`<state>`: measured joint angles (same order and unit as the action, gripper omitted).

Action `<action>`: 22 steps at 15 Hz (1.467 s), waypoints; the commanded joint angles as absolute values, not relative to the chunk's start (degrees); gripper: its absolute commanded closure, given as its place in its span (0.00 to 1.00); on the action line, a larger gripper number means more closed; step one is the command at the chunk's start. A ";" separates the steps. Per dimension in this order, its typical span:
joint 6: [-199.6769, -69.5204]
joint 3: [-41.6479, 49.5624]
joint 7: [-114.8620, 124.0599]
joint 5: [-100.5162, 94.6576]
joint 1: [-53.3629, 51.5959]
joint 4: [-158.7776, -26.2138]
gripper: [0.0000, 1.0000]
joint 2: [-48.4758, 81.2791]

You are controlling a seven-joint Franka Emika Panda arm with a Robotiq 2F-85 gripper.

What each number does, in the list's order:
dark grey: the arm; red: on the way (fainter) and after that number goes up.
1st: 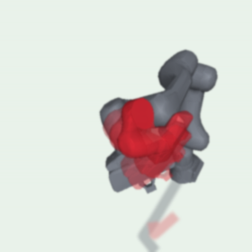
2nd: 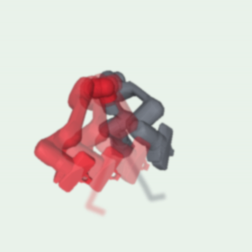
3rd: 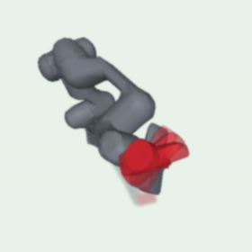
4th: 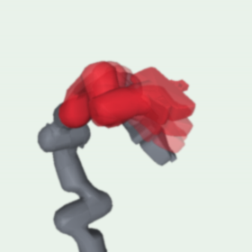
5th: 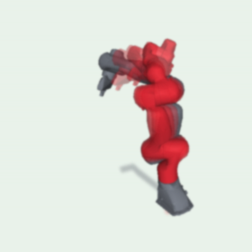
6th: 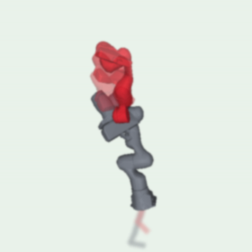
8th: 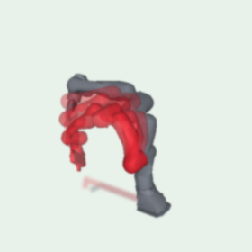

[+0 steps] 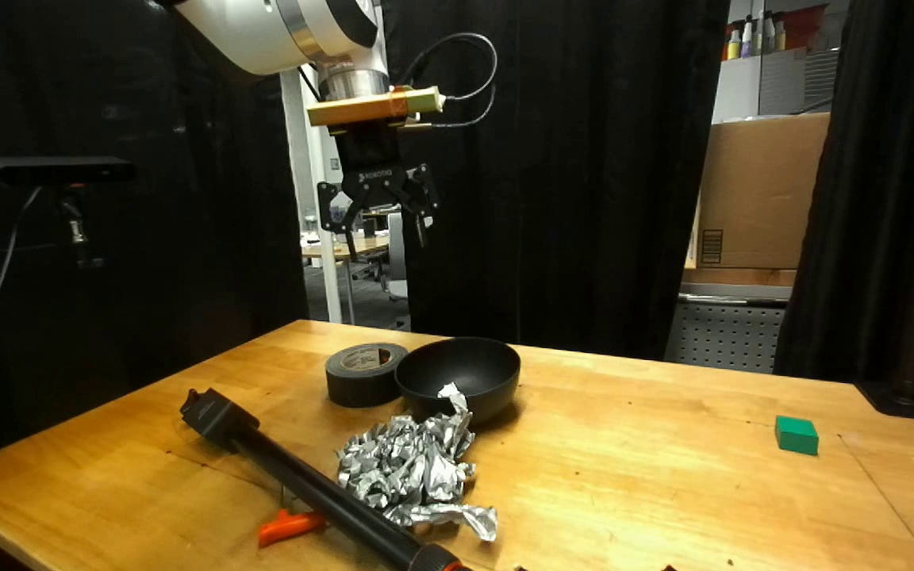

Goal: Move the seal tape

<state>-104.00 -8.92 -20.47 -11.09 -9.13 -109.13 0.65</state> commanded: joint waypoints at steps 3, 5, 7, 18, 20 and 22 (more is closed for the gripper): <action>-102.99 -10.19 -22.66 -12.77 -10.19 -101.71 0.00 8.11; -103.04 -10.17 -23.28 -13.25 -10.14 -100.10 0.00 10.41; -102.86 -10.10 -23.91 -13.90 -10.03 -98.25 0.00 12.75; -101.68 -10.41 -23.57 -18.67 -13.32 -88.99 0.00 25.72; -101.76 -10.46 -23.56 -18.51 -13.69 -89.34 0.00 26.46; -101.67 -10.45 -23.58 -18.37 -13.92 -89.55 0.00 27.16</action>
